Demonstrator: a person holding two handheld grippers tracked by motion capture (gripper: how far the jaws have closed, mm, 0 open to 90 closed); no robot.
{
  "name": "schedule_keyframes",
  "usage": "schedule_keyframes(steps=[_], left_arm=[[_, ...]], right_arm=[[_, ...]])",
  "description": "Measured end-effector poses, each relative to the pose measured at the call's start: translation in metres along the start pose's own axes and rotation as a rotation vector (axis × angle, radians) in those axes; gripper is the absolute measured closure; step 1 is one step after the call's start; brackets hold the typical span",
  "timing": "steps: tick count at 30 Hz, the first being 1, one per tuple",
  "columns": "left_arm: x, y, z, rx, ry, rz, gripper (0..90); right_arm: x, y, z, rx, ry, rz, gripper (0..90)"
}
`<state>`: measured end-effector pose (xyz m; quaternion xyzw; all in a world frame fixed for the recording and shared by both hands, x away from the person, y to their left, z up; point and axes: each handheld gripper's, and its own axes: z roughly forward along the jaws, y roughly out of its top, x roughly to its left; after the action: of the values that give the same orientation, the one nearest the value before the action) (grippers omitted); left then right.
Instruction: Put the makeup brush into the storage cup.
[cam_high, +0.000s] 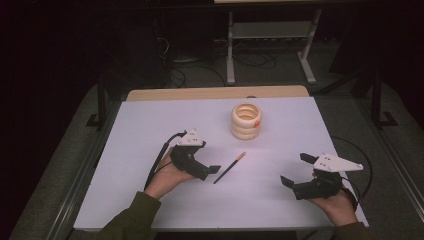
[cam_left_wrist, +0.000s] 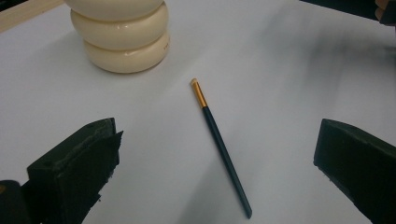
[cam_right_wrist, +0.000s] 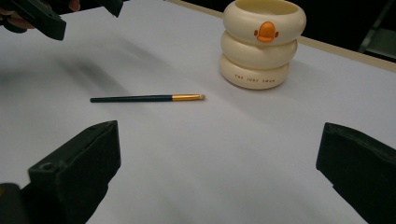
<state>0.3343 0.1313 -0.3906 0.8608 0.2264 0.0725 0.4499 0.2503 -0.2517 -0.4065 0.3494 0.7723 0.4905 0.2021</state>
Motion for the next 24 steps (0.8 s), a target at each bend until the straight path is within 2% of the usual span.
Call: schedule_keyframes(steps=[5, 14, 19, 22, 24], left_arm=[[0.001, 0.002, 0.006, 0.026, -0.004, 0.006, 0.0], [0.004, 0.006, 0.018, 0.06, -0.002, -0.01, 5.8], [0.006, 0.007, 0.026, 0.081, 0.002, -0.033, 6.8], [0.007, 0.006, 0.03, 0.096, 0.0, -0.042, 13.3], [0.008, 0.007, 0.033, 0.116, 0.006, -0.038, 13.9]], right_arm=[[0.0, 0.0, 0.0, 0.001, 0.001, 0.006, 0.0], [-0.001, 0.0, 0.0, 0.004, 0.004, 0.006, 0.0], [0.0, -0.001, 0.001, 0.011, 0.001, 0.001, 0.0], [0.0, -0.001, 0.0, 0.01, 0.0, 0.001, 0.0], [-0.001, -0.001, 0.0, 0.009, 0.0, 0.001, 0.0]])
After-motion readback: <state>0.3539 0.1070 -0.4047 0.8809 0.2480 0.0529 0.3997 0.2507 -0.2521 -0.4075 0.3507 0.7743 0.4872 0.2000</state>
